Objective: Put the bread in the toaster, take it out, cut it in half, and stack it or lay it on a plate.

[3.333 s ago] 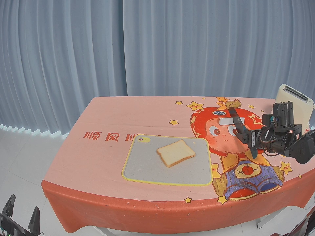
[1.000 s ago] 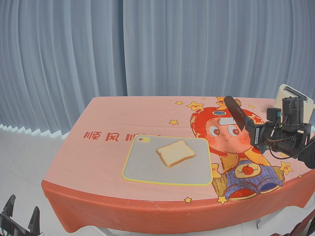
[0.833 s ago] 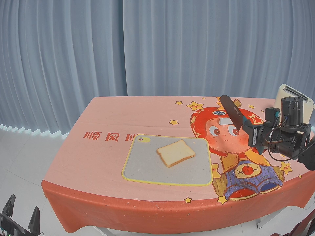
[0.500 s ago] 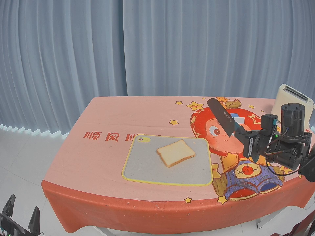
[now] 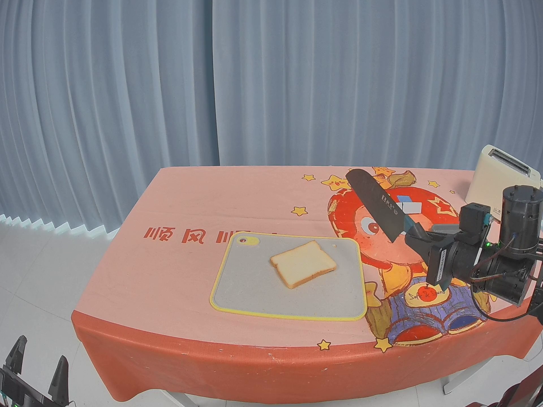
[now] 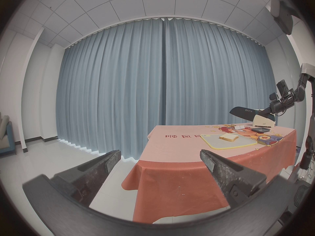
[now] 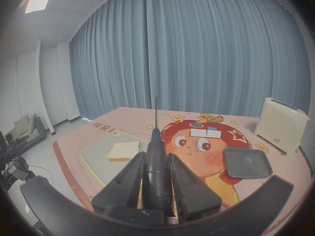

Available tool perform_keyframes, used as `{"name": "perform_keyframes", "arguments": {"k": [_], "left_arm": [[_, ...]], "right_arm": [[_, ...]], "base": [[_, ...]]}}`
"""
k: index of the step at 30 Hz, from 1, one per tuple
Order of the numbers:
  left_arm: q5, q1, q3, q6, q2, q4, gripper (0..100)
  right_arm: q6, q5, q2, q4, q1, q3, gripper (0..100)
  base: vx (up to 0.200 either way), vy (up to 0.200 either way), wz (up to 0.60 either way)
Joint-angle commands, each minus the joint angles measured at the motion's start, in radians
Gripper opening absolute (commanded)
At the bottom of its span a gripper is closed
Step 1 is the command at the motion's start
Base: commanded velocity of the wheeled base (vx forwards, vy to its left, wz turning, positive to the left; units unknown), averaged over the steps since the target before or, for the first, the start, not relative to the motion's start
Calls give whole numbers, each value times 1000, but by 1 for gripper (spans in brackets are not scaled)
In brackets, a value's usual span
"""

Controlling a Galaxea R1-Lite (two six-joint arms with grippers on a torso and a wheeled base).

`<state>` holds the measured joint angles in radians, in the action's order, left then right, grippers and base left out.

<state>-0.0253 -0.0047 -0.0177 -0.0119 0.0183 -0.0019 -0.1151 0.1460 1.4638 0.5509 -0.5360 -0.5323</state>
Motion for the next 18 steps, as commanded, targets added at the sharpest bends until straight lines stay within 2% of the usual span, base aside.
{"name": "perform_keyframes", "arguments": {"k": [1, 7, 14, 18], "left_arm": [[-1, 0, 18, 0, 2, 0, 100], [-1, 0, 18, 0, 2, 0, 100], [-1, 0, 18, 0, 2, 0, 100], [-1, 0, 18, 0, 2, 0, 100]], "right_arm": [[0, 0, -34, 0, -16, -1, 0], [2, 0, -42, -2, -65, 2, 0], [2, -2, -36, -3, -90, 26, 0], [0, -13, -31, -3, -134, 45, 0]], "base": [[0, 0, 0], [0, 0, 0], [0, 0, 0], [0, 0, 0]]}}
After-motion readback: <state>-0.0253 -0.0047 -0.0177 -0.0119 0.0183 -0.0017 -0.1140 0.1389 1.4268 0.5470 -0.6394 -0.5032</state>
